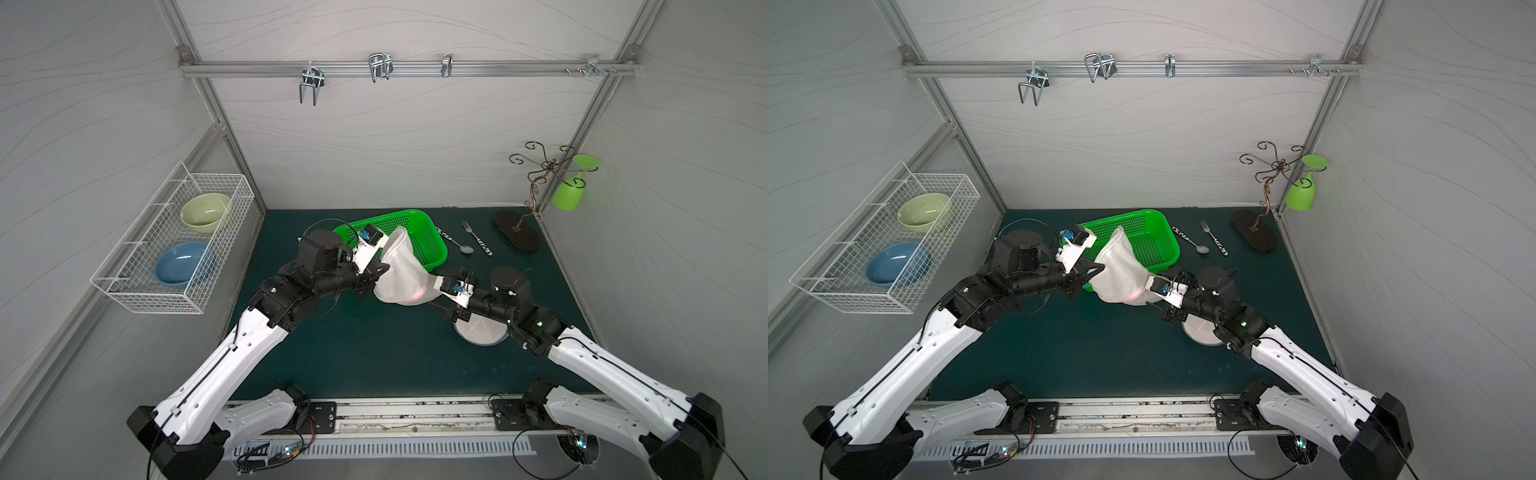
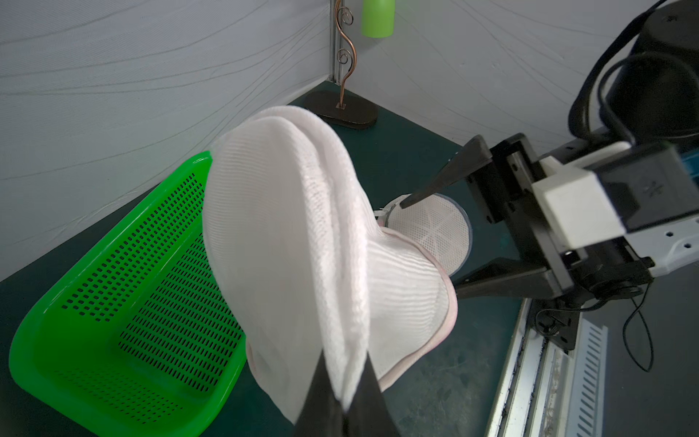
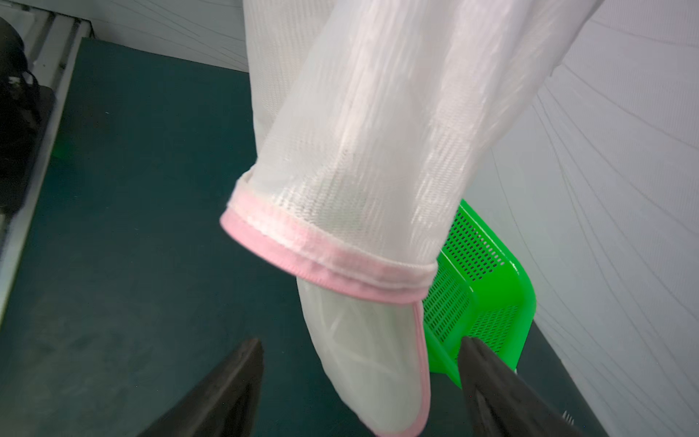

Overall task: Turn the laundry bag inside out
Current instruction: Turn over the laundry bag.

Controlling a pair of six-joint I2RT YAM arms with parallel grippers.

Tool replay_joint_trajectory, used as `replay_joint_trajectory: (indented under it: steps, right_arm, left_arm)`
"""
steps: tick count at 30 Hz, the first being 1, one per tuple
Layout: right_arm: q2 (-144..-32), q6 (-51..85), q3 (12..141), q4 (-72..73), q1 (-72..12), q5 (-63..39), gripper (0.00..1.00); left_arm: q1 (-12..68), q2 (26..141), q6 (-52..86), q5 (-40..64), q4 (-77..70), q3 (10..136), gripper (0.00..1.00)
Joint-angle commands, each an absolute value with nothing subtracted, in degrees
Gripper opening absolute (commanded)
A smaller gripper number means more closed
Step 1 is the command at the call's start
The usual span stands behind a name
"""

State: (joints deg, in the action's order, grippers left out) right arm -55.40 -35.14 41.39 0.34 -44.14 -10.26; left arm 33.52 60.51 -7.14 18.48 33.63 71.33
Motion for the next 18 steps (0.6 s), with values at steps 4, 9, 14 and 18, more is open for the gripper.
replay_joint_trajectory:
  steps: [4, 9, 14, 18]
  right_arm:
    - [-60.56, -36.26, 43.84, 15.97, -45.57, -0.90, 0.86]
    - [-61.82, -35.37, 48.37, 17.19, -45.59, -0.57, 0.86]
    - [-61.18, -35.55, 50.04, 15.97, -45.61, -1.79, 0.86]
    - [-60.27, -37.63, 50.27, 12.85, -45.60, -3.40, 0.86]
  left_arm:
    - [33.15, 59.37, -3.79, 22.55, 30.16, 74.15, 0.00]
    - [33.15, 59.65, -3.07, 24.62, 30.39, 73.74, 0.00]
    - [33.20, 60.18, -3.28, 27.03, 31.34, 73.76, 0.00]
    - [33.23, 60.55, -7.41, 28.43, 34.61, 74.55, 0.00]
